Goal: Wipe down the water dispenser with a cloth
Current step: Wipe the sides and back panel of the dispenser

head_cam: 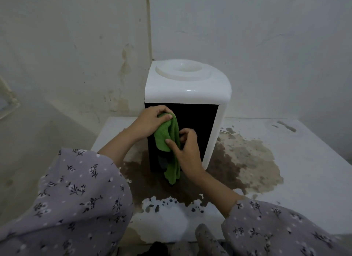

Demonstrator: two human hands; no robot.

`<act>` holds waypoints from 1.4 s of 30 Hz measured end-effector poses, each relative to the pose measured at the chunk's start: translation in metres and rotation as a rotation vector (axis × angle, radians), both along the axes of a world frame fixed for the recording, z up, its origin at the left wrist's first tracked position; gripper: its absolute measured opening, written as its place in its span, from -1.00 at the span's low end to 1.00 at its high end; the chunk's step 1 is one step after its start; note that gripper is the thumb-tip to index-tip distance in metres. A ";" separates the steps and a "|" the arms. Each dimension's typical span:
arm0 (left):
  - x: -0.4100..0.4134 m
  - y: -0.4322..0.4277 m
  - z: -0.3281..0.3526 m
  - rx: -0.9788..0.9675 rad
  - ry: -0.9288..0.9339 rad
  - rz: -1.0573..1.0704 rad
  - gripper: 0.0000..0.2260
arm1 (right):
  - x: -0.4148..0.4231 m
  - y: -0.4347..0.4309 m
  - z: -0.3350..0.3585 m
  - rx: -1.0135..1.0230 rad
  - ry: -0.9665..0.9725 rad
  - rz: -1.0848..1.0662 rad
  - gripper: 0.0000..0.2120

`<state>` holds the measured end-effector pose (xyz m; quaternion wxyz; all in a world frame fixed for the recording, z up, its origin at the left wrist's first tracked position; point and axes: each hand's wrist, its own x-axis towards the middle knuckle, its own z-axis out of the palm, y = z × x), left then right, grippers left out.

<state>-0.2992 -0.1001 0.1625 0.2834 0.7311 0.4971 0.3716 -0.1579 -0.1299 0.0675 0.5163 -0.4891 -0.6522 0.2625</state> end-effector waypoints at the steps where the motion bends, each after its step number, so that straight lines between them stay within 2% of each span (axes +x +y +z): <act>1: 0.000 0.000 -0.001 -0.001 -0.013 0.006 -0.89 | 0.000 -0.002 -0.005 0.038 0.012 -0.051 -0.70; 4: 0.001 0.000 0.000 -0.025 -0.066 0.009 -0.88 | -0.002 -0.010 -0.020 0.009 -0.033 -0.036 -0.76; 7: 0.001 0.000 0.005 -0.047 -0.109 0.017 -0.89 | 0.000 -0.010 -0.045 -0.139 -0.322 -0.021 -0.66; 10: -0.003 0.001 0.006 -0.046 -0.123 0.049 -0.92 | 0.010 -0.006 -0.060 -0.273 -0.457 -0.025 -0.77; 14: -0.017 0.004 -0.002 0.004 0.065 0.205 -0.93 | 0.030 0.007 -0.040 -0.492 -0.354 0.035 -0.78; 19: -0.014 0.000 -0.015 -0.002 0.321 0.318 -0.90 | 0.040 0.018 0.027 -0.677 -0.130 0.109 -0.84; 21: -0.010 -0.002 -0.018 -0.040 0.388 0.325 -0.87 | 0.037 0.019 0.052 -0.716 -0.056 0.119 -0.84; 24: -0.010 -0.005 -0.020 -0.074 0.454 0.318 -0.88 | 0.040 0.027 0.071 -0.693 -0.004 0.005 -0.80; 25: -0.011 -0.006 -0.021 -0.086 0.459 0.311 -0.91 | 0.042 0.030 0.073 -0.667 -0.063 -0.029 -0.76; 28: -0.009 -0.009 -0.025 -0.162 0.464 0.250 -0.96 | 0.045 0.031 0.071 -0.651 -0.425 0.001 -0.71; 30: -0.004 -0.011 -0.026 -0.230 0.442 0.188 -0.97 | 0.038 0.028 0.069 -0.701 -0.514 0.117 -0.72; 33: 0.007 -0.014 -0.026 -0.366 0.302 0.103 -0.98 | 0.027 0.024 0.071 -0.725 -0.474 0.309 -0.82; 37: 0.015 -0.018 -0.021 -0.369 0.270 0.067 -0.95 | 0.022 0.020 0.076 -0.688 -0.451 0.474 -0.96; 40: 0.013 -0.024 -0.016 -0.490 0.024 0.060 -0.93 | 0.025 0.015 0.081 -0.711 -0.430 0.565 -0.85; 42: 0.010 -0.027 -0.014 -0.564 -0.097 0.042 -0.90 | 0.025 0.013 0.080 -0.697 -0.486 0.584 -0.72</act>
